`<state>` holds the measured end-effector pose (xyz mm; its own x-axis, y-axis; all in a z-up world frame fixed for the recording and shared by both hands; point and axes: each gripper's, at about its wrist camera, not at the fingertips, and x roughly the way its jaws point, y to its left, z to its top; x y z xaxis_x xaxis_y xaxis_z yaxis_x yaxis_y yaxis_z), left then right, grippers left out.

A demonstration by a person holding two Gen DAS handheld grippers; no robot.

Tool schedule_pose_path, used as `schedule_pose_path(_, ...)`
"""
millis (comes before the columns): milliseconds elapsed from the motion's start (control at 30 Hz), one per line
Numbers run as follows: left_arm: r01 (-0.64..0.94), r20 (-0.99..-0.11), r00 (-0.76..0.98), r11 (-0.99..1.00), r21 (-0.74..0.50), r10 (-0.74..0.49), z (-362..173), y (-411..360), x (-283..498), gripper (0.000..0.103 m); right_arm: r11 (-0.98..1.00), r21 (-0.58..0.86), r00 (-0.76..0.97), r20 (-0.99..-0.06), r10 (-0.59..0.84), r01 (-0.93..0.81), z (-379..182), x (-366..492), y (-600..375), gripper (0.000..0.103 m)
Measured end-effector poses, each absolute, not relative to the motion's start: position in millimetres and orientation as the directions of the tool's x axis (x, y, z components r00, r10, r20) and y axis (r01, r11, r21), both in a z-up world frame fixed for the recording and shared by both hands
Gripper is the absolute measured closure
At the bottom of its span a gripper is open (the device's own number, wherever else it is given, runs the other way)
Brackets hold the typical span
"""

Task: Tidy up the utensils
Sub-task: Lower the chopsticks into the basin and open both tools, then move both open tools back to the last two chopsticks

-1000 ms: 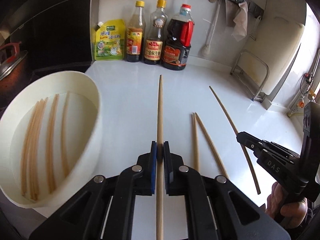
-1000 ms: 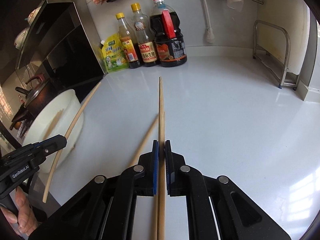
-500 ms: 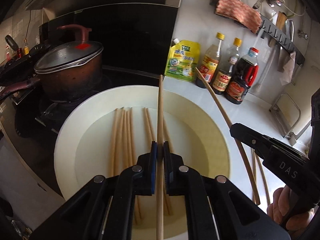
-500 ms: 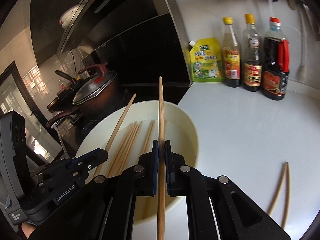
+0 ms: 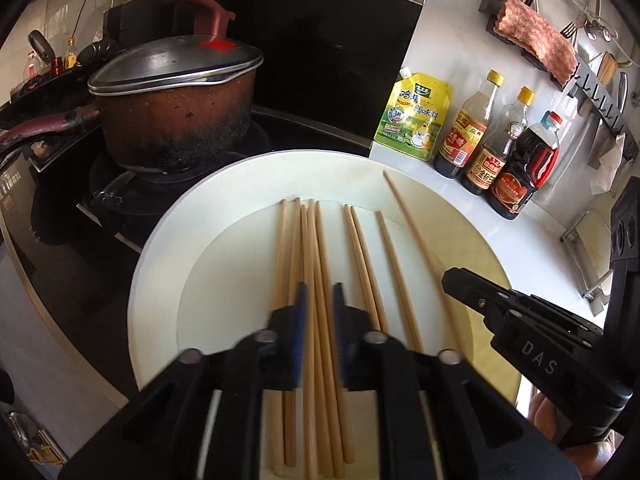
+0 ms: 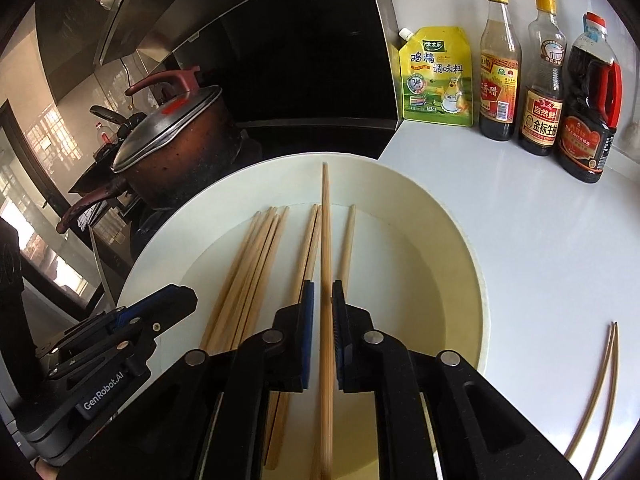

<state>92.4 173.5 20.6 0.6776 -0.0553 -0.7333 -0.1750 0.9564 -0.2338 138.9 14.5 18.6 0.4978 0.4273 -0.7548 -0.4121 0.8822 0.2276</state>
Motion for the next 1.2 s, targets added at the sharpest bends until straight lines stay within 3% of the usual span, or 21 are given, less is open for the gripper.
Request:
schedule_pose_path(100,-0.187,-0.722,0.691,0.954,-0.235,-0.042,24,176,87,0.060,0.883,0.227,0.508,-0.747,0.429,-0.411,20,133,11,0.088)
schedule_pose_path(667,-0.131,-0.696,0.716,0.967,-0.219,-0.060,41,143,53,0.060,0.895,0.211,0.564,-0.713,0.416,-0.392,38,97,-29,0.088)
schedule_pose_path(1200,0.037,-0.689,0.698,0.971,-0.238,-0.195,46,69,38,0.060,0.945,0.207,0.652,-0.684,0.326,-0.254,54,58,-114,0.082)
